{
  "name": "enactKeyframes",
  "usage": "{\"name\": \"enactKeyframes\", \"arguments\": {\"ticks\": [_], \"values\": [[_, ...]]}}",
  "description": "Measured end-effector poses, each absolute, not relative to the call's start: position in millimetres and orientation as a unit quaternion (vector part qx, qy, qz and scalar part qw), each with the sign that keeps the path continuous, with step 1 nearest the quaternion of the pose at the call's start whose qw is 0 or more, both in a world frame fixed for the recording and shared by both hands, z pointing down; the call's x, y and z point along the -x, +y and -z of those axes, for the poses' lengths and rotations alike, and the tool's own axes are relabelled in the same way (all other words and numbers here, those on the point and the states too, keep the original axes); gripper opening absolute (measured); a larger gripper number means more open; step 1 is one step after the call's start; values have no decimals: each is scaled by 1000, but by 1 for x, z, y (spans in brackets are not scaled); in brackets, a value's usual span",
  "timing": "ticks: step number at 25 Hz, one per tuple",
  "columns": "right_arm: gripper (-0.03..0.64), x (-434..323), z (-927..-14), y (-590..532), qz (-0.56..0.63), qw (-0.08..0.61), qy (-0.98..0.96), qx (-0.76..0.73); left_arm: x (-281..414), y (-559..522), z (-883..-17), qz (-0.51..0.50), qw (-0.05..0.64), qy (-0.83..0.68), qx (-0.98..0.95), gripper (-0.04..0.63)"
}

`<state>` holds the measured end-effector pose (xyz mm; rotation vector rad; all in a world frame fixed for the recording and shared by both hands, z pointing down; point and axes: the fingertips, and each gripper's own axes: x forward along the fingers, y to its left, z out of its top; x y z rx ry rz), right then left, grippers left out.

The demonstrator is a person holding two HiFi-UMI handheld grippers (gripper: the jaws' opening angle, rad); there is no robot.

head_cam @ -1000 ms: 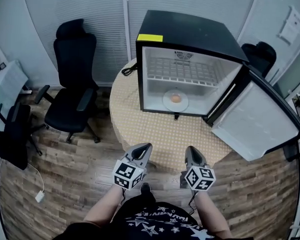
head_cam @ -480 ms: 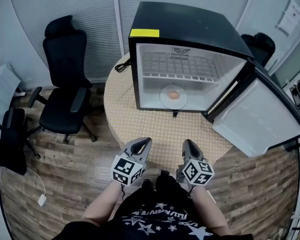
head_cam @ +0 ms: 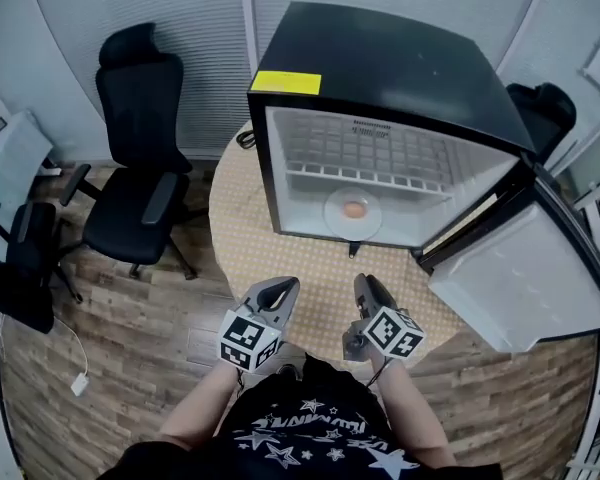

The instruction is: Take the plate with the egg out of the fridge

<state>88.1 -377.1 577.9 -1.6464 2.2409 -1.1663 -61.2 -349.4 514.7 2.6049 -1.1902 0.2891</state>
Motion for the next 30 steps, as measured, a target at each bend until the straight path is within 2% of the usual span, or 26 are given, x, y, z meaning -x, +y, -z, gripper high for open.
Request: {"name": "enactKeyframes", "arguments": {"ticks": [1, 7, 10, 13, 30], "values": [[125, -88, -583, -384, 400, 67, 737, 540, 61, -354, -517, -102, 135, -413, -895, 8], [224, -87, -598, -420, 469, 127, 705, 516, 50, -380, -530, -113, 150, -411, -892, 8], [232, -88, -597, -436, 506, 194, 680, 493, 45, -391, -535, -119, 155, -410, -891, 8], [230, -91, -602, -450, 532, 226, 657, 485, 40, -398, -540, -123, 162, -408, -890, 8], [225, -91, -621, -486, 575, 269, 616, 467, 42, -425, -554, -136, 177, -424, -878, 8]]}}
